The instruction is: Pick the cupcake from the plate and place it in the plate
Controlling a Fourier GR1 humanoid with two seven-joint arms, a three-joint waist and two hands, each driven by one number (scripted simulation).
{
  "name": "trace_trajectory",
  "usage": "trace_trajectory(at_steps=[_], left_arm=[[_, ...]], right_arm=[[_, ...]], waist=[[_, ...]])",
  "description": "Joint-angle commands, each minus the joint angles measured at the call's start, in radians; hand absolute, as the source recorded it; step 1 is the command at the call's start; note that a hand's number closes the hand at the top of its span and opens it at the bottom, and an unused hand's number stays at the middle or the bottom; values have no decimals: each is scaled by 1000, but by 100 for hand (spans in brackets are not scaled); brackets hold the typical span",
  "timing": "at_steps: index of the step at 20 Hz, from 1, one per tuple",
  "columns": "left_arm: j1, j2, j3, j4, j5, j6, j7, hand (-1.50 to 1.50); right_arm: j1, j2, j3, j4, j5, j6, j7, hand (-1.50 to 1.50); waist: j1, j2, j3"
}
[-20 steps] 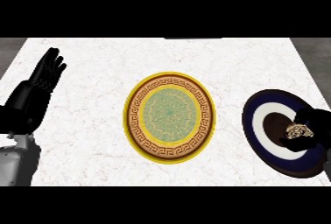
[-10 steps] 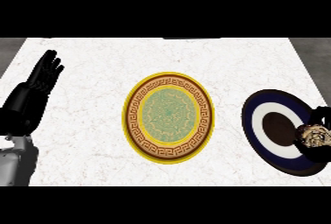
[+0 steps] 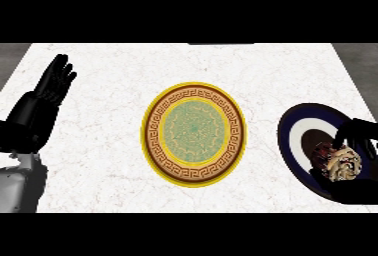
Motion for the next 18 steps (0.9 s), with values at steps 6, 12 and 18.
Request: trace_trajectory(at_steps=[6,12,18], left_arm=[[3,-14,2,-7,21,-30,14,0],[-64,-25,-2,57,-20,-5,-9,0],[-4,-27,-7,-10,-25,-15,-10,0]], right_arm=[[-267,169,198,-81,109,92,316,150],[-429,386,358,47,185,86,443,150],[-607,551,356,381,276,21,434,150]], waist=[[30,6,0],[27,8,0],[32,8,1]])
